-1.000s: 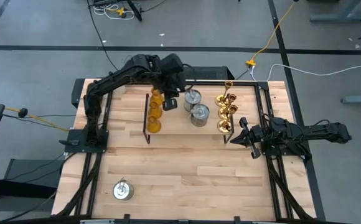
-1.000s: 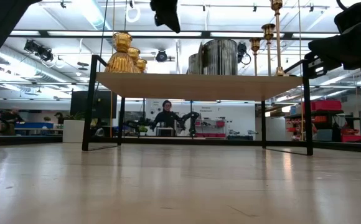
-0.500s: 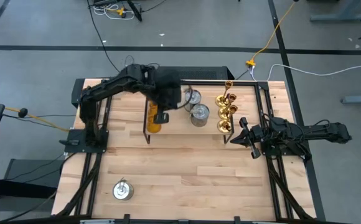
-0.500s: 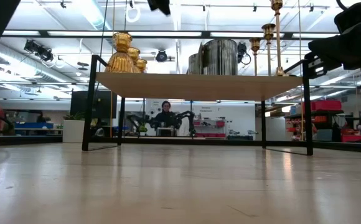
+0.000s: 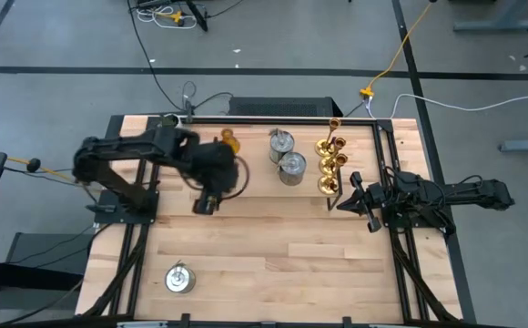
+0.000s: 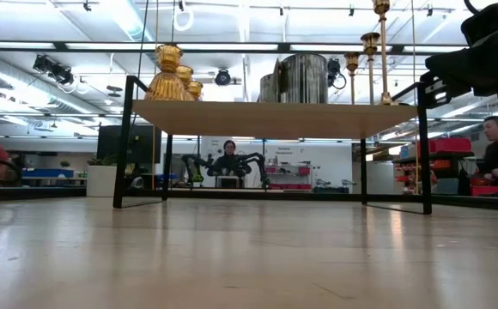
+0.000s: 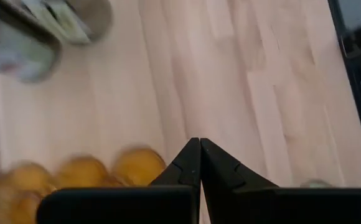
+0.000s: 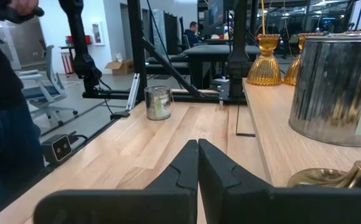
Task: Pick & Place candle stick holders
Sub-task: Put the scented candle on the shelf
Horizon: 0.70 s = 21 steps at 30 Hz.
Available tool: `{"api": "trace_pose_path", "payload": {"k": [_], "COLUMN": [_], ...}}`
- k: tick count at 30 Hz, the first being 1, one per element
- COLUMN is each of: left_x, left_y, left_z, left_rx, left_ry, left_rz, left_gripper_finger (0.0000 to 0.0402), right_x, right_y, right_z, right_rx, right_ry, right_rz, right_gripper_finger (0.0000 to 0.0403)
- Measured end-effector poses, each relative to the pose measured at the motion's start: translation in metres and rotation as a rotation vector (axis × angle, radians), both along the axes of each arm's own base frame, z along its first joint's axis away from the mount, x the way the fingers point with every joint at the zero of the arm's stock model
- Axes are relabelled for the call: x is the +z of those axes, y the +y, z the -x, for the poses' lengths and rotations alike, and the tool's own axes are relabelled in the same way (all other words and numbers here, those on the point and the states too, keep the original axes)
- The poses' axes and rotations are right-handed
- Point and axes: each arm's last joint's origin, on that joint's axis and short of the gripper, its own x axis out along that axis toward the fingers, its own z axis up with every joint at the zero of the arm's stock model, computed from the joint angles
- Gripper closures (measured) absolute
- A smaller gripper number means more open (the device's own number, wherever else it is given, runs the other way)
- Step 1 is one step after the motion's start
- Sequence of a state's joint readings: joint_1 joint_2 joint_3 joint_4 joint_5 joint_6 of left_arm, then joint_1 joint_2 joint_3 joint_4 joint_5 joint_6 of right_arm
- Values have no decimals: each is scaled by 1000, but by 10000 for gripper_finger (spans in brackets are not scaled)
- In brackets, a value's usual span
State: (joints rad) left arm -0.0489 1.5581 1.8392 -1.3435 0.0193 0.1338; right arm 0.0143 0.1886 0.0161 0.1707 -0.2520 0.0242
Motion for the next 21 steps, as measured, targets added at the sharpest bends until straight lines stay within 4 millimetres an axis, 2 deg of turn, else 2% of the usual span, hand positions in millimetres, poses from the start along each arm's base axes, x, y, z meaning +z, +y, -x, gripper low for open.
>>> {"api": "trace_pose_path", "payload": {"k": [4, 8, 14, 21], "left_x": [-17, -38, -63, -67], "left_y": [-14, -29, -56, -83], "left_z": [24, 39, 46, 53], "left_rx": [16, -11, -3, -76], "left_ry": [57, 115, 158, 119], "left_rz": [35, 47, 88, 6], "left_gripper_finger": [391, 377, 368, 354], "right_x": [0, 0, 0, 0], "right_y": [0, 0, 0, 0], "right_z": [0, 0, 0, 0], "right_rx": [1, 0, 0, 0], "right_ry": [1, 1, 1, 0], "right_rz": [0, 0, 0, 0], "right_gripper_finger": [389, 389, 389, 389]}}
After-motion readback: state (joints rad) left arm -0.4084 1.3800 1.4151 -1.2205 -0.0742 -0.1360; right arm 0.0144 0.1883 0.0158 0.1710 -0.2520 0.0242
